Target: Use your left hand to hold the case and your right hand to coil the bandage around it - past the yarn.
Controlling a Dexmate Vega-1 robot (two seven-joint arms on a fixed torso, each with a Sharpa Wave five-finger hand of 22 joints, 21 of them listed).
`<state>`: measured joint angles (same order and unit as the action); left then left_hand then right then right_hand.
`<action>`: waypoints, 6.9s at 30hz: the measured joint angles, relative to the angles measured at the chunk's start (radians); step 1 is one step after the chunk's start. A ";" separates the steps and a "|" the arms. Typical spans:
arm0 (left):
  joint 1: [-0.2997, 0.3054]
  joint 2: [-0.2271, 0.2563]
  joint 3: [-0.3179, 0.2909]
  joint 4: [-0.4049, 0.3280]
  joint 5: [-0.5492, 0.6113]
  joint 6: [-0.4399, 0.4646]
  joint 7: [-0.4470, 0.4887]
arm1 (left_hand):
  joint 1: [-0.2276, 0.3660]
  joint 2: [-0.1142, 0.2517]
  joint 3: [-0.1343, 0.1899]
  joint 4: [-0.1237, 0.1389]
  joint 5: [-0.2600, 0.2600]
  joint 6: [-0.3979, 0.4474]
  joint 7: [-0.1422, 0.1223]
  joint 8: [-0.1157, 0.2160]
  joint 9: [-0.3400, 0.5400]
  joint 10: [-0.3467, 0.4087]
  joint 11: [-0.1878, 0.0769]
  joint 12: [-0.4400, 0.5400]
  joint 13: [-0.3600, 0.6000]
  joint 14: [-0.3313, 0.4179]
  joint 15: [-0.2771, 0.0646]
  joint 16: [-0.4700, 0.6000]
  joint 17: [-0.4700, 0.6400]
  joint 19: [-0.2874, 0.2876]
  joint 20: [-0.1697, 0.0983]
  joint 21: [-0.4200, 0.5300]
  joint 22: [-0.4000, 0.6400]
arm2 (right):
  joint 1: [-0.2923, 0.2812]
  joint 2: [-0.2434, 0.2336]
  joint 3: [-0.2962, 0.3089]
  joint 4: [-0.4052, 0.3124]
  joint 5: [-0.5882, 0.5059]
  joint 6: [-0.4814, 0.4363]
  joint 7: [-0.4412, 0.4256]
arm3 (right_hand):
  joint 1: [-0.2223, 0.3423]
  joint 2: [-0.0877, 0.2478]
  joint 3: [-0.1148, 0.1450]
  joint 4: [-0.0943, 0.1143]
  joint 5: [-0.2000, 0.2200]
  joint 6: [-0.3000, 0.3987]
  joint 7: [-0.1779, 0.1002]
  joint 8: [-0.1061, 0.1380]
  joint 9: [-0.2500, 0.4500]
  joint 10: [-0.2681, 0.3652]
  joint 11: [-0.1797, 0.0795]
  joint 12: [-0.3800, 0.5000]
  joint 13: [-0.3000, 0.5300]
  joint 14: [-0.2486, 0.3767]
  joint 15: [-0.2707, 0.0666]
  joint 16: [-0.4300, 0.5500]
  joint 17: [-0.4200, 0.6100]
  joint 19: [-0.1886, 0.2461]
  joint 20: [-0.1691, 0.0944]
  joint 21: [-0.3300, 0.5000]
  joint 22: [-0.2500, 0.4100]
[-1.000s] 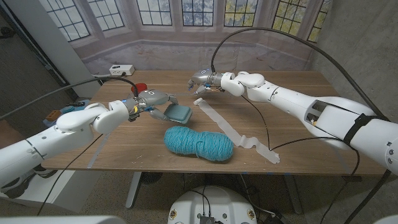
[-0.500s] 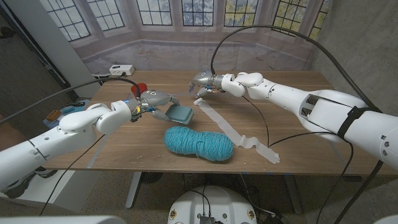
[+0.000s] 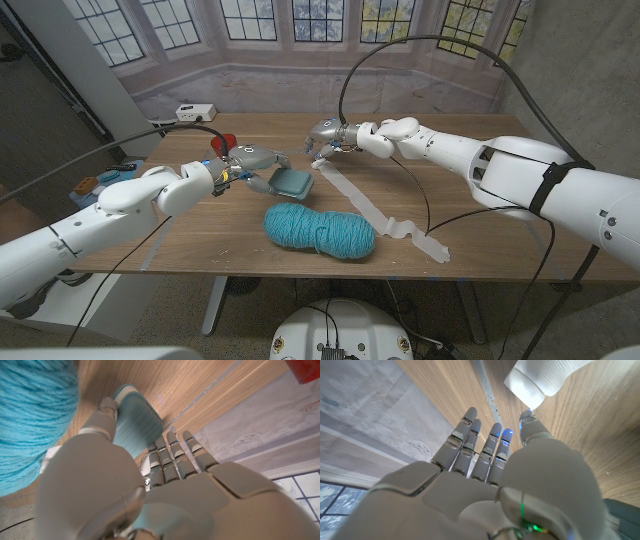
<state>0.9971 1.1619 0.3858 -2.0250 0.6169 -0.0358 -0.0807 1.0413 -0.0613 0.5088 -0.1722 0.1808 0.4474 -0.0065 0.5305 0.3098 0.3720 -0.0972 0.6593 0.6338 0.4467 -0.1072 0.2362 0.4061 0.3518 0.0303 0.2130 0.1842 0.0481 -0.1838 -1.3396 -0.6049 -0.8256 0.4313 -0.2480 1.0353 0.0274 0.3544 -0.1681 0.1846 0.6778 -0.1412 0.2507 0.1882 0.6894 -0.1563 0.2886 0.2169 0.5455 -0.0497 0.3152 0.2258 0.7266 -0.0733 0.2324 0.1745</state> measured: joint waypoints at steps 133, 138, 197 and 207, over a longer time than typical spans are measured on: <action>-0.059 -0.028 0.019 0.088 -0.016 -0.127 0.030 | 0.000 0.000 0.000 0.000 0.000 0.000 0.000 0.007 -0.037 0.000 0.000 -0.008 0.015 0.009 -0.005 -0.015 0.023 -0.005 -0.005 0.000 0.000 | -0.135 -0.183 0.062 -0.377 -0.004 -0.234 -0.009 | 0.098 0.016 -0.059 0.004 0.000 0.232 -0.003 0.034 0.019 0.209 -0.009 0.112 0.088 0.198 -0.027 0.021 0.037 0.075 -0.018 0.000 0.000; -0.057 -0.028 0.015 0.088 -0.018 -0.137 0.043 | 0.000 0.000 0.000 0.000 0.000 0.000 0.000 0.007 -0.038 0.000 0.000 -0.011 0.022 0.009 -0.005 -0.015 0.023 -0.005 -0.005 0.000 0.000 | -0.174 -0.223 0.117 -0.489 -0.016 -0.259 0.015 | 0.103 0.011 -0.062 0.007 0.000 0.235 -0.007 0.034 0.019 0.214 -0.003 0.112 0.088 0.202 -0.031 0.021 0.037 0.082 -0.018 0.000 0.000; -0.074 -0.100 0.012 0.133 -0.029 -0.084 0.149 | 0.000 0.000 0.003 -0.003 0.001 0.000 0.000 0.012 -0.051 0.000 0.000 -0.015 0.028 0.009 -0.005 -0.023 0.027 -0.005 -0.005 0.000 0.000 | -0.336 -0.258 0.303 -0.939 -0.204 -0.608 0.295 | 0.106 0.014 -0.076 0.009 0.000 0.255 -0.002 0.034 0.023 0.235 0.011 0.112 0.092 0.243 -0.036 0.017 0.051 0.096 -0.025 0.000 0.005; -0.105 -0.114 0.033 0.162 -0.037 -0.093 0.147 | 0.000 0.000 0.003 -0.003 0.001 0.000 0.000 0.012 -0.053 0.000 0.000 -0.015 0.029 0.009 -0.005 -0.023 0.027 -0.011 0.000 0.000 0.000 | -0.341 -0.259 0.310 -0.977 -0.242 -0.655 0.324 | 0.110 0.018 -0.084 0.012 0.000 0.260 0.004 0.034 0.023 0.239 0.007 0.112 0.092 0.249 -0.041 0.017 0.056 0.096 -0.025 0.000 0.005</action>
<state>0.8920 1.0474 0.4186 -1.8628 0.5798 -0.1291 0.0668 1.0412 -0.0613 0.5117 -0.1751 0.1814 0.4475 -0.0065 0.5422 0.2573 0.3721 -0.0972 0.6445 0.6624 0.4555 -0.1125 0.2130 0.4335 0.3409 0.0305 0.2130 0.1842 -0.2931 -0.4430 -1.0295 -1.5816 -1.0679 -0.2242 0.0762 1.1454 0.0454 0.2702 -0.1557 0.1845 0.9380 -0.1373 0.2845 0.2111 0.9288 -0.1493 0.4007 0.3092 0.7940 -0.0911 0.3322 0.2813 0.8229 -0.0982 0.2324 0.1794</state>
